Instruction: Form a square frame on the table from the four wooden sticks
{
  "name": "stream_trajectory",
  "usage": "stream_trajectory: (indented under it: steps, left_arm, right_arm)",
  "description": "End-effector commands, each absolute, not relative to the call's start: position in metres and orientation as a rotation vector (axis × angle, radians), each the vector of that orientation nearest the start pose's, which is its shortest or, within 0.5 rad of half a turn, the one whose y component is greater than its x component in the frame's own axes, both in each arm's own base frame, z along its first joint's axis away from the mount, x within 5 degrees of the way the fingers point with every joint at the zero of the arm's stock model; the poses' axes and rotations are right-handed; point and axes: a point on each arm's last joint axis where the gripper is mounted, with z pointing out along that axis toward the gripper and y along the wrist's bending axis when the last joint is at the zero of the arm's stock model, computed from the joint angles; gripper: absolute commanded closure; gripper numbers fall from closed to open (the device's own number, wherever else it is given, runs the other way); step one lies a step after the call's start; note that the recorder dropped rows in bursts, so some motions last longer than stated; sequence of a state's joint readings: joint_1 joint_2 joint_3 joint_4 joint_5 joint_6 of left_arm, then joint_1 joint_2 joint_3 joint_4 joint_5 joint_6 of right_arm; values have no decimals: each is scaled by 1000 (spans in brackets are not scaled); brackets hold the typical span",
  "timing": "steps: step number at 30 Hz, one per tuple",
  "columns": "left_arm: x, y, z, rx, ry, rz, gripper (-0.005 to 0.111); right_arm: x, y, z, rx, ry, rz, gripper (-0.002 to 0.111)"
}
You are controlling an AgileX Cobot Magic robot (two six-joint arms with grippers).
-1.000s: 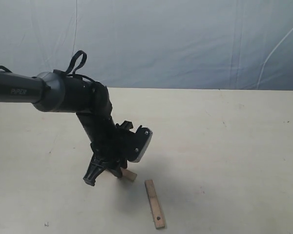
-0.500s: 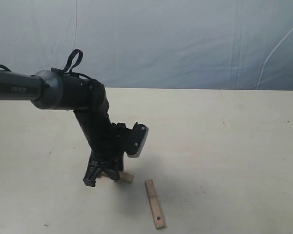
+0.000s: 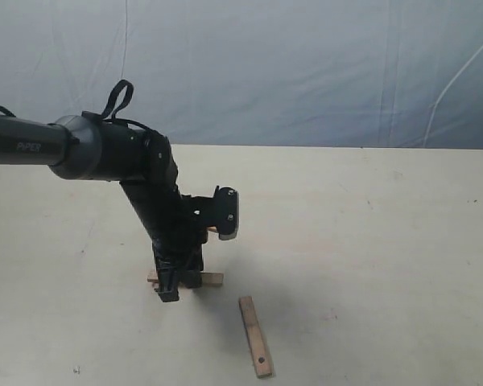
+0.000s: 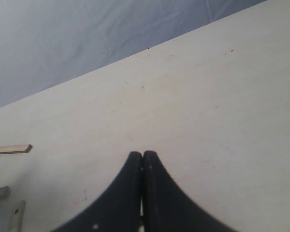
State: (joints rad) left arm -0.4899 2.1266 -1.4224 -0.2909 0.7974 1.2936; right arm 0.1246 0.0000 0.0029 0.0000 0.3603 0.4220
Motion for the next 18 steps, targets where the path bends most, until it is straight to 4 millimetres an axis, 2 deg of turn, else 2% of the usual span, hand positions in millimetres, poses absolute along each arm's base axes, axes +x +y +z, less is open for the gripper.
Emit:
stream_trajectory:
  steps: [1,2,3,4,6,7,8,9,10,11,12,13,14,15,16,17,18]
  left_arm:
    - [356,-212,136,-2368,-2385,276,57]
    - [355,-211,138,-2372,-2375,272,54]
    - [353,-210,150,-2387,-2354,268,52]
    - [350,-208,156,-2390,-2336,262,54]
    - [347,-198,182,-2334,-2400,251,78]
    - [348,-188,200,-2235,-2539,286,103]
    - [349,-181,209,-2169,-2620,316,106]
    - [352,-163,226,-1988,-2793,375,107]
    - [354,-154,235,-1878,-2877,422,107]
    - [354,-134,249,-1619,-3044,529,107]
    - [353,-110,264,-1252,-3269,643,107]
    - [351,-99,269,-1080,-3365,686,107]
    - [341,-73,281,-822,-3561,697,107]
    - [333,-61,284,-695,-3658,686,107]
    - [315,-42,284,-453,-3819,644,107]
    - [305,-34,286,-309,-3911,620,107]
    - [285,-21,288,-9,-4083,547,107]
  right_arm:
    - [53,7,181,271,1837,384,109]
    - [53,7,181,271,1837,384,109]
    - [53,7,181,271,1837,384,109]
    - [53,7,181,269,1837,383,109]
    - [53,7,181,269,1837,383,109]
    - [53,7,181,269,1837,383,109]
    - [52,7,180,265,1849,372,109]
    - [52,6,180,265,1853,370,109]
    - [52,6,180,264,1851,370,109]
    - [53,6,180,260,1849,364,109]
    - [53,6,180,254,1849,355,109]
    - [53,6,180,254,1849,355,109]
    - [53,6,180,256,1849,357,109]
    - [53,6,180,256,1849,357,109]
    - [53,6,180,256,1849,357,109]
    - [53,6,180,256,1849,357,109]
    - [53,6,180,255,1847,358,109]
